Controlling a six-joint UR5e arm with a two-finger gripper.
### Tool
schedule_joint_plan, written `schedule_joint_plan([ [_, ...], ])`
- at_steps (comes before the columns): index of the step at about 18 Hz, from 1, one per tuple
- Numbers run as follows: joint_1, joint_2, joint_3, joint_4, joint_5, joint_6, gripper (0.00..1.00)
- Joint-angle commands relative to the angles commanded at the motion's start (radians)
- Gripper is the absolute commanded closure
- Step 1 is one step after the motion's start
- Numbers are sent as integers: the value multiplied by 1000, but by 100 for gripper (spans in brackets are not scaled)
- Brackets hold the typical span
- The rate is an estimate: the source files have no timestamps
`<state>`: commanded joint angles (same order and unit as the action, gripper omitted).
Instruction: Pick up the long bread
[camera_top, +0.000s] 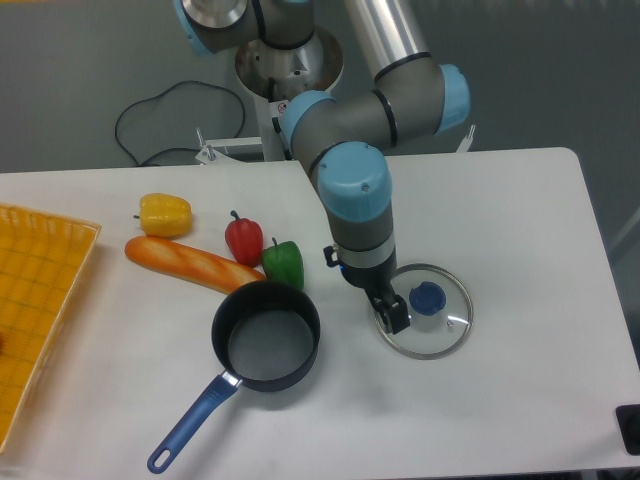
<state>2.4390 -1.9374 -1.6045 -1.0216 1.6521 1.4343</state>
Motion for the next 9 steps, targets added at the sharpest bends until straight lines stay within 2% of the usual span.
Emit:
schedule_joint_plan([
  [3, -3, -3, 15, -5, -8, -12, 0],
  [5, -2, -3, 18, -29, -31, -31, 0],
  [8, -6, 0, -26, -15, -31, -37, 0],
  [9, -8, 0, -14, -14, -31, -55, 0],
])
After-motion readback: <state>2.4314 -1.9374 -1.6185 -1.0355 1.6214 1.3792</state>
